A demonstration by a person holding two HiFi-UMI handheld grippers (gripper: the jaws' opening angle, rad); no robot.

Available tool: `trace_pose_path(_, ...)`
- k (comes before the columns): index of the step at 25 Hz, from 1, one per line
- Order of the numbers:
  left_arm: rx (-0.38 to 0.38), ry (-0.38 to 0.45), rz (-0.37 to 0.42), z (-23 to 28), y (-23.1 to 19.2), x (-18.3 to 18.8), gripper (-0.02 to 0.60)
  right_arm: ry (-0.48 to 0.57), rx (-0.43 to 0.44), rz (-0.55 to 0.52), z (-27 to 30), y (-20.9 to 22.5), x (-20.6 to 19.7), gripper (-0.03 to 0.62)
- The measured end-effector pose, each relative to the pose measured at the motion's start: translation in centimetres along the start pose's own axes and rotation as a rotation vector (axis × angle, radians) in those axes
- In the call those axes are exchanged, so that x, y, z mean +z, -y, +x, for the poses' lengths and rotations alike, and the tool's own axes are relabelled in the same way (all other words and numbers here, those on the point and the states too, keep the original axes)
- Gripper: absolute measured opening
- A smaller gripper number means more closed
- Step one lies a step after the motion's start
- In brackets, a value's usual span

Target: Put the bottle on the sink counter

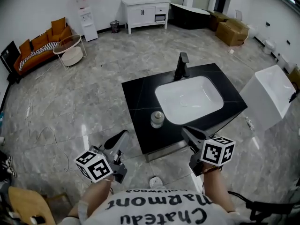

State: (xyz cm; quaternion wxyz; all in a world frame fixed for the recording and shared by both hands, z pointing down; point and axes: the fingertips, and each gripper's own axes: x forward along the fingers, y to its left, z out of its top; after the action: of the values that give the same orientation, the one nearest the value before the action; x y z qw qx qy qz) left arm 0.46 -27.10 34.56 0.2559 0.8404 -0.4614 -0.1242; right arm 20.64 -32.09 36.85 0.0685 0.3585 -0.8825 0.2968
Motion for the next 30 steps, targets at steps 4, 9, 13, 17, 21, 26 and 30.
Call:
trace_pose_path(4, -0.002, -0.024, 0.019, 0.5, 0.9, -1.7, 0.015, -0.012, -0.086, 0.001, -1.6, 1.8, -2.8, 0.029)
trace_pose_path(9, -0.002, -0.064, 0.021, -1.0, 1.8, -4.2, 0.015, -0.036, -0.139, -0.016, -3.2, 1.6, -5.7, 0.025)
trace_pose_path(13, -0.014, -0.079, 0.013, -2.5, 2.4, -5.3, 0.015, -0.047, -0.166, -0.049, -4.5, 0.7, -7.0, 0.025)
trace_pose_path(17, -0.014, -0.077, 0.007, -4.4, 2.8, -5.7, 0.015, -0.062, -0.173, -0.056, -5.4, -0.4, -8.4, 0.025)
trace_pose_path(21, -0.013, -0.073, 0.007, -6.0, 3.2, -5.8, 0.015, -0.063, -0.179, -0.074, -5.9, -1.2, -8.9, 0.025)
trace_pose_path(26, -0.006, -0.066, 0.009, -7.4, 3.2, -6.0, 0.015, -0.066, -0.182, -0.079, -6.1, -1.9, -9.7, 0.025)
trace_pose_path(30, -0.008, -0.056, 0.010, -8.1, 3.2, -5.6, 0.015, -0.073, -0.195, -0.086, -6.3, -2.3, -10.0, 0.025)
